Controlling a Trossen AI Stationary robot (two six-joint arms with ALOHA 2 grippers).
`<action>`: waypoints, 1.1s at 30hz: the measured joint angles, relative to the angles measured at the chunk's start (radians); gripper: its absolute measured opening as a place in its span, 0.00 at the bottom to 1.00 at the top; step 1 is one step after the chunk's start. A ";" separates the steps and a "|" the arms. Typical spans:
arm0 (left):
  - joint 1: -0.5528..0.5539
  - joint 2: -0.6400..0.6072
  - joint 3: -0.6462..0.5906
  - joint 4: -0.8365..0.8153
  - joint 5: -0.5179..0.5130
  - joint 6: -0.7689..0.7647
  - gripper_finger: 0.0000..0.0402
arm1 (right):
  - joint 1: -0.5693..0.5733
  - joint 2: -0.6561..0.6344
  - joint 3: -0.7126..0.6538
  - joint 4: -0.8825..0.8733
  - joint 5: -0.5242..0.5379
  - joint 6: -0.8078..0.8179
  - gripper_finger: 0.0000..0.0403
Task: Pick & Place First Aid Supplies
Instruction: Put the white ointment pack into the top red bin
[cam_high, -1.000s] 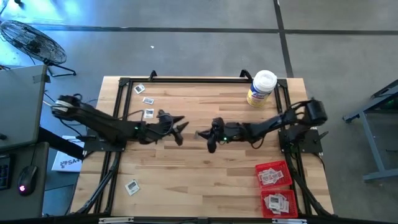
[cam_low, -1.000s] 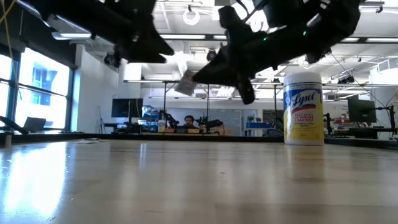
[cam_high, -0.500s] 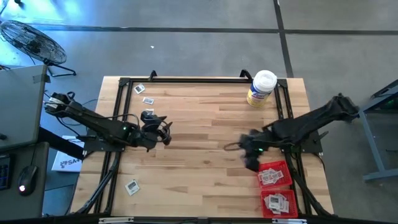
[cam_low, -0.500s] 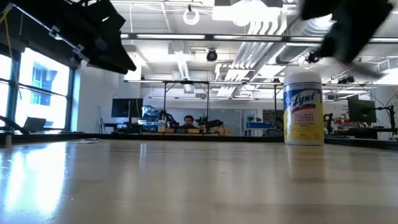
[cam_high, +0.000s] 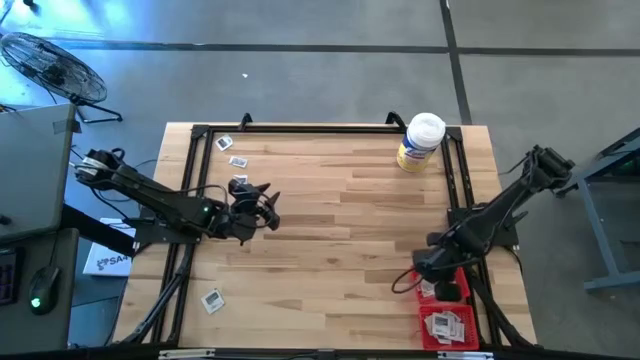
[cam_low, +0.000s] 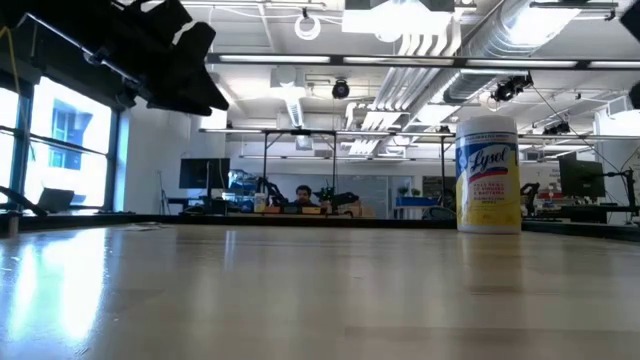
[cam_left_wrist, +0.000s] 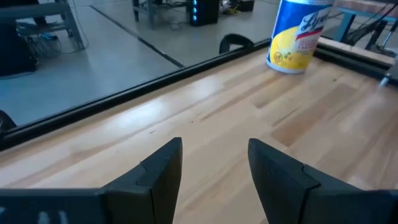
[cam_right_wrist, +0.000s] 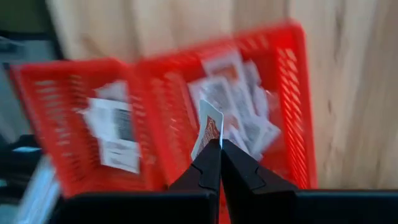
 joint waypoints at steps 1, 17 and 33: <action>0.000 0.004 0.000 0.001 0.001 -0.001 0.45 | 0.005 0.000 -0.018 -0.005 0.008 0.024 0.00; 0.029 0.004 0.000 0.035 0.095 -0.049 0.45 | -0.039 0.001 -0.095 -0.097 -0.183 0.193 0.21; 0.569 0.009 -0.052 -0.246 0.266 -0.262 0.45 | -0.179 0.000 0.113 0.330 0.851 -0.309 0.18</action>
